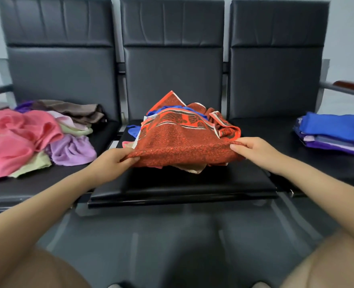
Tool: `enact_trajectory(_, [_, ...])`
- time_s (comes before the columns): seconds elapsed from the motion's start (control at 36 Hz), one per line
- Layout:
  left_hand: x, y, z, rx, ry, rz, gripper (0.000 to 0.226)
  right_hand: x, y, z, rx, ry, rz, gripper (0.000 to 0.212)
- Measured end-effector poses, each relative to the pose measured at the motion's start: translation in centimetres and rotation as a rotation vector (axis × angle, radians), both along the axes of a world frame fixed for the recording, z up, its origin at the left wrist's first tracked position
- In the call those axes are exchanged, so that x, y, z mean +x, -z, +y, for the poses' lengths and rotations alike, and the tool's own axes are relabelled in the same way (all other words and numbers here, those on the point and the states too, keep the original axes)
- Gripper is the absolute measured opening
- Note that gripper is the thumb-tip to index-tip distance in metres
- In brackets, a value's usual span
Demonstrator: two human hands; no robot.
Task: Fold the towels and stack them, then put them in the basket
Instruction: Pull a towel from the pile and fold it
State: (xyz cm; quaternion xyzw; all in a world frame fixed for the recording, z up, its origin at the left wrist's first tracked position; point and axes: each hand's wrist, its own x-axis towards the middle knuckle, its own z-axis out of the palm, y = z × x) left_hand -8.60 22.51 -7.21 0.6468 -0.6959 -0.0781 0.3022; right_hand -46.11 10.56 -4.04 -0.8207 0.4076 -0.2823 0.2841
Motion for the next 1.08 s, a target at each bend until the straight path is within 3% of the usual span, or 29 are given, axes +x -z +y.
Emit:
enact_trajectory(0.03, [-0.3,0.0,0.5,0.001,0.011,-0.03,0.029,-0.1,0.1,0.3,-0.006,0.004,0.037,0.064])
enact_trajectory(0.08, [-0.9,-0.1,1.6,0.028,0.047,-0.081,0.014,-0.2,0.7,0.8,-0.014,0.017,0.099,0.051])
enact_trajectory(0.14, [-1.2,0.3,2.3,0.09,0.05,-0.12,0.029,-0.3,1.5,1.2,-0.019,0.018,0.165,0.039])
enact_trajectory(0.28, [-1.9,1.3,3.8,0.238,0.101,-0.261,0.063,0.0,3.3,2.5,-0.037,-0.058,0.331,0.037])
enact_trajectory(0.36, [-2.4,1.3,4.3,0.262,0.111,-0.248,0.055,-0.2,3.5,2.7,-0.042,-0.115,0.382,0.039])
enact_trajectory(0.5, [-2.4,0.5,3.9,0.19,0.049,-0.208,0.02,0.0,2.9,2.1,0.013,-0.095,0.297,0.028])
enact_trajectory(0.64, [-0.9,-0.5,1.9,0.048,-0.063,-0.191,0.005,-0.4,1.5,0.3,0.104,-0.034,0.137,0.012])
enact_trajectory(0.75, [0.3,-1.1,-0.5,0.001,-0.118,-0.247,0.018,0.0,0.4,-1.8,0.076,0.03,0.0,0.01])
enact_trajectory(0.94, [0.3,-3.2,-5.3,-0.23,-0.236,-0.251,0.015,2.8,-0.4,-5.6,0.0,0.214,-0.211,0.008])
enact_trajectory(1.08, [0.7,-2.4,-9.0,-0.197,-0.324,-0.236,0.019,4.8,0.6,-8.8,-0.058,0.337,-0.183,0.008])
